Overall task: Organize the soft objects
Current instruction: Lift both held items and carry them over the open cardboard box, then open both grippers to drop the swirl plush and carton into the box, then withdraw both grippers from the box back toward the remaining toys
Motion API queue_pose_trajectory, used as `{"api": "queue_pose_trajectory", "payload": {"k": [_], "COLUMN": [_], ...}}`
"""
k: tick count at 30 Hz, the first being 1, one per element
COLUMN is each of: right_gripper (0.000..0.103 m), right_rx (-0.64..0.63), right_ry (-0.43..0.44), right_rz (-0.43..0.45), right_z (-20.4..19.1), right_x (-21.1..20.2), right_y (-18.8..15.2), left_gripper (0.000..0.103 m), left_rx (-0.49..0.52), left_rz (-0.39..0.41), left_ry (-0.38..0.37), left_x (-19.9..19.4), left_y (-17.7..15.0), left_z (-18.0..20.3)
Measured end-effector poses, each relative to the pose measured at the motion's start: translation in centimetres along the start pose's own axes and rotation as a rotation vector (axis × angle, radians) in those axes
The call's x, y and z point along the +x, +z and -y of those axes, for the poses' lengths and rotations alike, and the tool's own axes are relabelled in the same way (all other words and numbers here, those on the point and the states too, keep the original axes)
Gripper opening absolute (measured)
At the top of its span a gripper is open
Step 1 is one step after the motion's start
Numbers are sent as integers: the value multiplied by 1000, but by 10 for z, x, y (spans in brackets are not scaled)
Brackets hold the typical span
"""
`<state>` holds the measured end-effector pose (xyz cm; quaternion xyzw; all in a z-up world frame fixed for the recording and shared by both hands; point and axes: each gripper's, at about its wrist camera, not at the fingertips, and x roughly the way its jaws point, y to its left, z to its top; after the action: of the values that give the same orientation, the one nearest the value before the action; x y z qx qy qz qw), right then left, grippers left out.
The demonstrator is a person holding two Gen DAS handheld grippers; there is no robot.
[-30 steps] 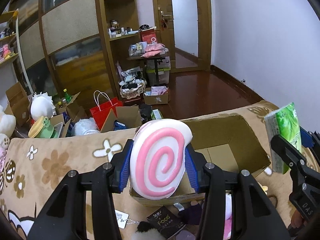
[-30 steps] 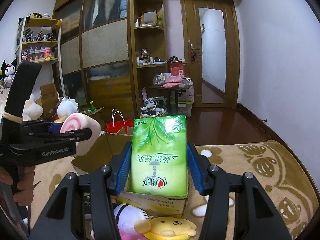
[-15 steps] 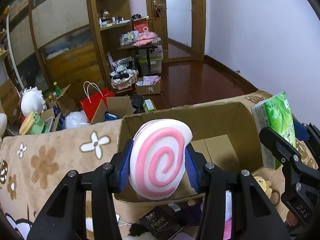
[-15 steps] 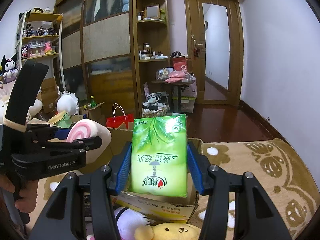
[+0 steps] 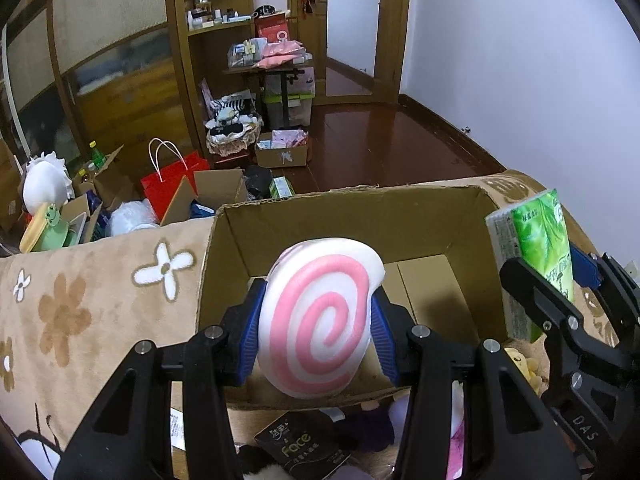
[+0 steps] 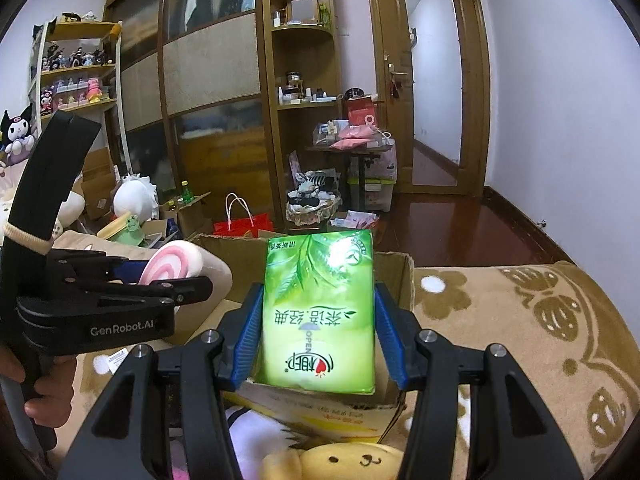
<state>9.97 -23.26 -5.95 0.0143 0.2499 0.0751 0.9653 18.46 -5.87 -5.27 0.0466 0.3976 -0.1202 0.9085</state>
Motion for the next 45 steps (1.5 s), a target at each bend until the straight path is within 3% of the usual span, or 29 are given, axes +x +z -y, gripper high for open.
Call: {"api": "queue_pose_trajectory", "payload": {"k": [11, 12, 14, 19, 22, 25, 29, 45], "right_gripper": [57, 58, 65, 69, 83, 87, 100, 103], "right_rx": [33, 33, 37, 52, 36, 21, 9, -10], "right_ry": [31, 34, 34, 36, 31, 25, 23, -11], "right_rz": [-55, -56, -57, -61, -50, -43, -45, -43], "right_z": [5, 6, 8, 11, 10, 7, 4, -12], "right_x": [12, 12, 13, 9, 4, -4, -15, -71], "right_y": [-6, -6, -7, -8, -7, -5, -5, -15], "left_gripper": [56, 61, 69, 75, 80, 85, 91, 95], "left_rx": [27, 30, 28, 4, -5, -9, -13, 9], "left_rz": [-15, -10, 3, 19, 23, 34, 48, 29], "left_ry": [17, 19, 28, 27, 38, 42, 44, 85], "left_x": [4, 3, 0, -6, -11, -16, -30, -84], "left_y": [-7, -6, -6, -4, -4, -5, -8, -46], "left_z": [9, 9, 9, 5, 2, 2, 3, 11]}}
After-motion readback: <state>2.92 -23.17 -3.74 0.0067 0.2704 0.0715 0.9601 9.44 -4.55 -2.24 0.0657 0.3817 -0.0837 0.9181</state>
